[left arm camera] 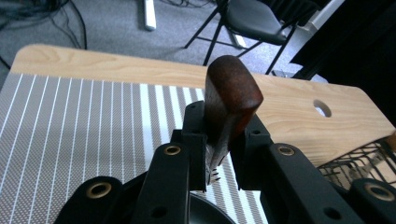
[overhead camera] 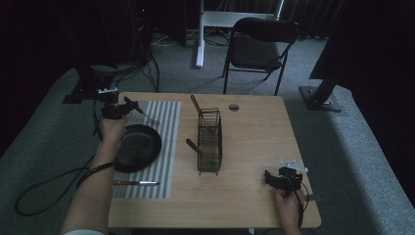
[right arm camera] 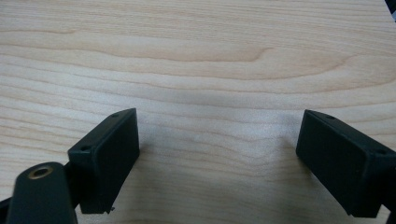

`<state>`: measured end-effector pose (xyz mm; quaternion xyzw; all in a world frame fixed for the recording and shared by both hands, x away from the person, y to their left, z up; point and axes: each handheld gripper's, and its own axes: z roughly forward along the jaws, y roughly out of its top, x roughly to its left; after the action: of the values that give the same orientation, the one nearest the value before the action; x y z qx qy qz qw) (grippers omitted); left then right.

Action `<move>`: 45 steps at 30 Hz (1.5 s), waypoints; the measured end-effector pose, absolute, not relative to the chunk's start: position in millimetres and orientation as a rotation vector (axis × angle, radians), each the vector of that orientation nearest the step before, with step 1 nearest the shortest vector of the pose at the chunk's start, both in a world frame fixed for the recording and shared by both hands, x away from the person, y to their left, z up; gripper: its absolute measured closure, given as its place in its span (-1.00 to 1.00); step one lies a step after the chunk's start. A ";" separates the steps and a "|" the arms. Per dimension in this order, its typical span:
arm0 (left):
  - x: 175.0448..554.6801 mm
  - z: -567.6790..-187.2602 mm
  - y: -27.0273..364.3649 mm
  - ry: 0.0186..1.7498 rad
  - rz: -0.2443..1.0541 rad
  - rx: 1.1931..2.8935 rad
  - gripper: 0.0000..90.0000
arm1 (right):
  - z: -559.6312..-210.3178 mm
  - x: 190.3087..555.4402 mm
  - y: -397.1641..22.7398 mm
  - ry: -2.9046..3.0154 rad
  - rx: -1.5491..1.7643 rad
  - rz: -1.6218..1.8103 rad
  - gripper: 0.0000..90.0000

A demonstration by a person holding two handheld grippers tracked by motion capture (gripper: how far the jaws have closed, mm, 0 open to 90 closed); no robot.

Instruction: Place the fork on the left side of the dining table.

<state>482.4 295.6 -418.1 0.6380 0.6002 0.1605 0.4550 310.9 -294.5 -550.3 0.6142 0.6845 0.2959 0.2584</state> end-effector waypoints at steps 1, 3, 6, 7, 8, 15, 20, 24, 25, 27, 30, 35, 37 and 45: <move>483.8 -420.6 297.1 1.481 0.387 1.567 0.72 | -550.4 310.9 -294.5 1.856 1.665 0.803 -0.71; 487.0 -425.2 299.1 1.470 0.350 1.547 0.72 | -550.4 310.9 -294.5 1.856 1.665 0.803 -0.71; 492.5 -430.0 295.7 1.454 0.337 1.582 0.72 | -550.4 310.9 -294.5 1.856 1.665 0.802 -0.71; 494.3 -431.7 293.9 1.455 0.342 1.590 0.72 | -550.4 310.9 -294.5 1.856 1.664 0.802 -0.71; 495.8 -433.2 292.8 1.455 0.350 1.598 0.72 | -550.4 310.9 -294.5 1.856 1.664 0.803 -0.71; 503.1 -445.4 300.1 1.443 0.299 1.577 0.72 | -550.4 310.9 -294.5 1.855 1.665 0.803 -0.71; 503.1 -453.5 307.8 1.465 0.268 1.520 0.72 | -550.4 311.0 -294.5 1.855 1.664 0.803 -0.71; 504.2 -456.0 311.9 1.483 0.243 1.495 0.71 | -550.4 310.9 -294.5 1.855 1.665 0.803 -0.71; 504.4 -456.0 312.8 1.504 0.258 1.491 0.70 | -550.4 311.0 -294.5 1.855 1.664 0.803 -0.71; 503.1 -457.1 317.4 1.509 0.271 1.430 0.59 | -550.4 310.9 -294.5 1.855 1.665 0.803 -0.71; 503.5 -460.2 321.0 1.531 0.279 1.405 0.58 | -550.4 310.9 -294.5 1.855 1.665 0.803 -0.71; 505.4 -464.1 322.5 1.568 0.260 1.413 0.68 | -550.4 310.9 -294.4 1.855 1.665 0.803 -0.71; 506.3 -465.8 324.1 1.565 0.222 1.383 0.70 | -550.4 310.9 -294.5 1.855 1.664 0.803 -0.71; 506.7 -472.0 326.1 1.564 0.176 1.319 0.77 | -550.4 310.9 -294.4 1.855 1.665 0.803 -0.71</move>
<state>506.7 326.1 -472.0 0.5496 0.6517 0.0733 0.5175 310.9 -294.4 -550.4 0.6142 0.6843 0.2963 0.2584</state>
